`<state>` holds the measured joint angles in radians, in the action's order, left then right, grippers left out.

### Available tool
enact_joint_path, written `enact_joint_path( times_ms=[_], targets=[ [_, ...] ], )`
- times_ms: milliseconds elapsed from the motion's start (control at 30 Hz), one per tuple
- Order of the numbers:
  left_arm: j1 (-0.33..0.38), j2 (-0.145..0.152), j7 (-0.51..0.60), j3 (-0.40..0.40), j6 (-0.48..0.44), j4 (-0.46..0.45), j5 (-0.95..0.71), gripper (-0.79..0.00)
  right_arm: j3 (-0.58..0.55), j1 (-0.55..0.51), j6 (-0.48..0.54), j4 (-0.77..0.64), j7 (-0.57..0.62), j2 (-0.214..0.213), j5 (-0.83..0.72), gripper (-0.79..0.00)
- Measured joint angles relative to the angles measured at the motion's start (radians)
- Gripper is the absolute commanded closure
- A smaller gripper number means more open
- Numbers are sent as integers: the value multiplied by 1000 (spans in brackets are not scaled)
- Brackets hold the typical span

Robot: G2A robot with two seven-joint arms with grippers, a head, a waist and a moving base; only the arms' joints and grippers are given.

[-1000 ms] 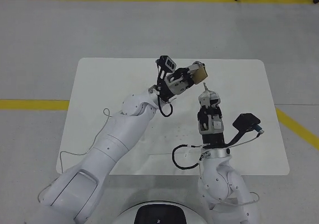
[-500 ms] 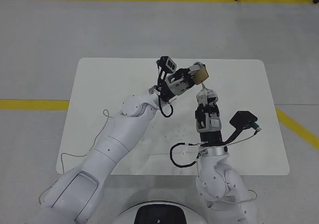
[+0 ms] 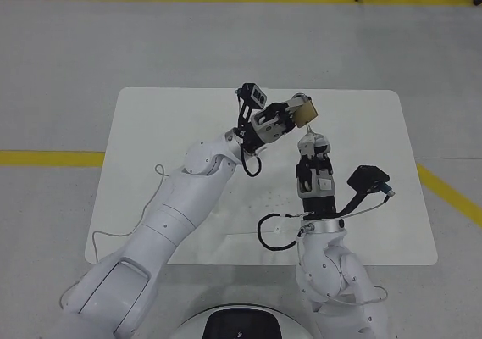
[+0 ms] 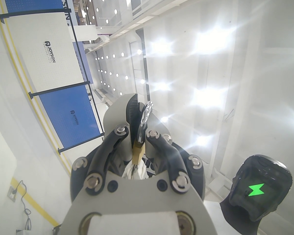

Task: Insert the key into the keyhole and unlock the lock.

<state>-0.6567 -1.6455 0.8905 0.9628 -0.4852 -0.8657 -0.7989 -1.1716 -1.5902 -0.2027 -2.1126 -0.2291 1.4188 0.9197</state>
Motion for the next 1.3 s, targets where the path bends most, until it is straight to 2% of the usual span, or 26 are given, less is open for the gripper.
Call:
enact_joint_path(
  times_ms=[267,767,1300],
  targets=[
    [5,0,-1,9,-33,1,57,0,-2,-2,-4,-8,20,2,0,0],
    [11,-5,49,23,-18,8,55,0,-11,5,-1,-12,53,7,-14,0],
    [10,-8,48,35,-43,6,95,0,-21,-2,-24,-33,93,10,-9,0]
  ],
)
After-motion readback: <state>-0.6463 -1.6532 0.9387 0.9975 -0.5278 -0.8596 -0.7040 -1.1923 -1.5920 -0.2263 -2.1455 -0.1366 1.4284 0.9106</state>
